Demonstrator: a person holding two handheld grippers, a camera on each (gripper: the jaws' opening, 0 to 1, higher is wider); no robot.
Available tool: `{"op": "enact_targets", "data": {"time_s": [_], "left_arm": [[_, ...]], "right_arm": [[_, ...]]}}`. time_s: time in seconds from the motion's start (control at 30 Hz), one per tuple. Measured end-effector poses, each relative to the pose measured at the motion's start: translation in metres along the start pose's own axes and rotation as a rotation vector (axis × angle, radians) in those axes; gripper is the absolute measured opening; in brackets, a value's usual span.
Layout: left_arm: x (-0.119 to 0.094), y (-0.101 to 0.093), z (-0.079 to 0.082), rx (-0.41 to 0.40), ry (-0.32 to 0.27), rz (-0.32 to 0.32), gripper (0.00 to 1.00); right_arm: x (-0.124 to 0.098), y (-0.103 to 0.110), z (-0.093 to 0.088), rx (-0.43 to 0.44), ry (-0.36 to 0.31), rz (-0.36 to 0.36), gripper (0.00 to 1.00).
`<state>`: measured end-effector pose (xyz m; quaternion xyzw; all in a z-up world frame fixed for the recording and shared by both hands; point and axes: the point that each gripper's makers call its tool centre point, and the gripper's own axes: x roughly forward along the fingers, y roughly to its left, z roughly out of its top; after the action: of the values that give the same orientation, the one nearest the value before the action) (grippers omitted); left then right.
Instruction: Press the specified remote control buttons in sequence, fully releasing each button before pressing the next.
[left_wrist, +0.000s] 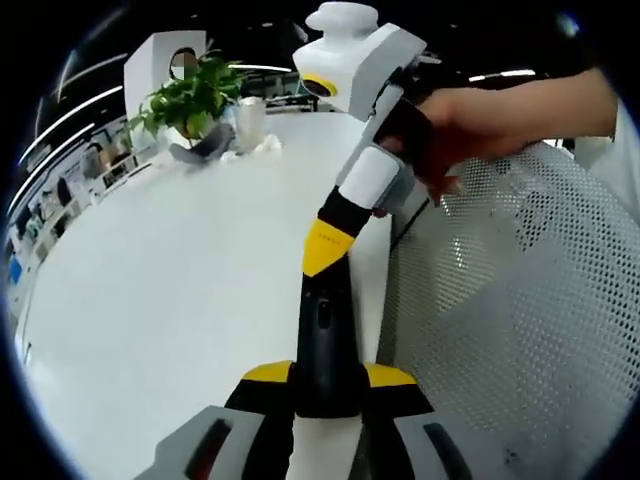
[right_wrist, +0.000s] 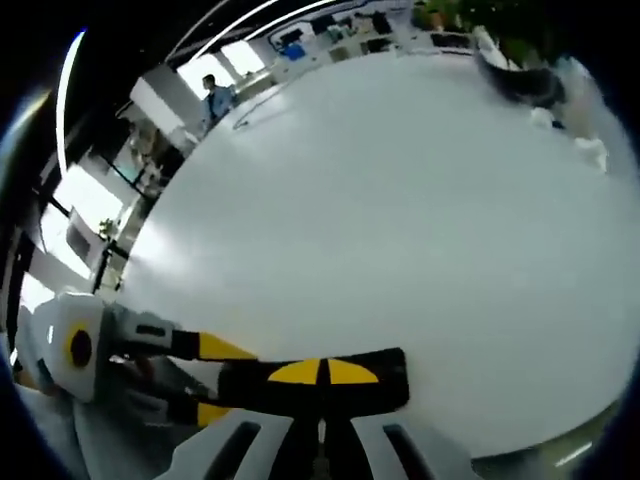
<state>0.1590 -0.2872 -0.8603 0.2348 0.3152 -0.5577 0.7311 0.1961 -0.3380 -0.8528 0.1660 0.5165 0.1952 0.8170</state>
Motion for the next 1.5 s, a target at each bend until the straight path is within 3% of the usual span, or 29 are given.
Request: {"op": "enact_targets", "data": {"time_s": [0.1, 0.27, 0.47, 0.6, 1.17, 1.3, 1.5], "left_arm": [[0.000, 0.000, 0.000, 0.005, -0.005, -0.002, 0.24], [-0.001, 0.000, 0.000, 0.010, -0.013, -0.005, 0.25], [-0.001, 0.000, 0.000, 0.011, -0.016, -0.006, 0.25], [-0.001, 0.000, 0.000, 0.010, -0.018, -0.006, 0.25], [-0.001, 0.000, 0.000, 0.008, -0.020, -0.004, 0.25], [0.000, 0.000, 0.001, 0.007, -0.021, -0.001, 0.25], [0.000, 0.000, 0.001, 0.006, -0.023, -0.001, 0.25]], "right_arm": [[0.000, -0.002, 0.000, 0.046, 0.012, 0.019, 0.00], [-0.001, 0.002, 0.000, 0.033, 0.023, 0.005, 0.00], [-0.002, 0.006, -0.002, -0.035, 0.056, -0.011, 0.00], [-0.006, 0.007, -0.010, -0.066, 0.128, -0.025, 0.00], [-0.007, 0.005, -0.014, -0.093, 0.130, -0.018, 0.00], [-0.007, 0.003, -0.013, -0.004, 0.114, 0.015, 0.00], [-0.006, 0.007, -0.014, -0.154, 0.106, -0.035, 0.00]]}}
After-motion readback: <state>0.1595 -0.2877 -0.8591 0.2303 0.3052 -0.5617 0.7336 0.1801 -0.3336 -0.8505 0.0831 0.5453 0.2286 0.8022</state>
